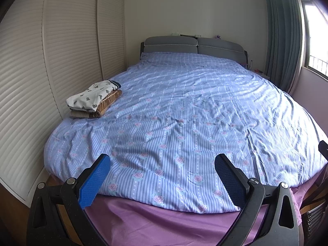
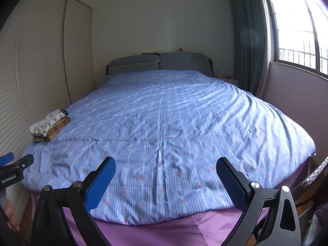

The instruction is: Fold small clothes

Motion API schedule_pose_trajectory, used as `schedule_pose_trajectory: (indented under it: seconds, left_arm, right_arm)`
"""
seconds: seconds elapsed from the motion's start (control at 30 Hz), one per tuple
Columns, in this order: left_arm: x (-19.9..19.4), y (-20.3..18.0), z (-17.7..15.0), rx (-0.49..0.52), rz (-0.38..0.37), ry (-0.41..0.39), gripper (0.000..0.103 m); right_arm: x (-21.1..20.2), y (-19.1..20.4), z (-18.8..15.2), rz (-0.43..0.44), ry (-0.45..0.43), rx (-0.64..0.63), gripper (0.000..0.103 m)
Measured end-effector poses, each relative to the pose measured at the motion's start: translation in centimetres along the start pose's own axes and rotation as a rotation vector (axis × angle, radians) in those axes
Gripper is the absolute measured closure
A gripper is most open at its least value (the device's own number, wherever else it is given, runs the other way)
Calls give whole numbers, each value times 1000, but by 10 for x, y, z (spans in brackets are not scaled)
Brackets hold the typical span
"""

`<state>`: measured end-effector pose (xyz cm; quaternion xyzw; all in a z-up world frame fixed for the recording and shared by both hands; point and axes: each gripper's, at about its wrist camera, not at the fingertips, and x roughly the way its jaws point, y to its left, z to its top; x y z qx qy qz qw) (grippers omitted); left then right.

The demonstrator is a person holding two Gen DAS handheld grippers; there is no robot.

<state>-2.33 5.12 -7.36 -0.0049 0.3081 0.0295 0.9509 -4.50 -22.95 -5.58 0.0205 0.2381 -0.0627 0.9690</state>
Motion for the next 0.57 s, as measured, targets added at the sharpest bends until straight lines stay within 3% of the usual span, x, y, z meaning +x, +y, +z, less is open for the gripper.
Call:
schedule_pose_trajectory:
  seconds: [0.57]
  left_arm:
    - [-1, -6, -2, 25, 4, -7, 0]
  right_arm:
    - [0, 1, 2, 1, 2, 1, 4]
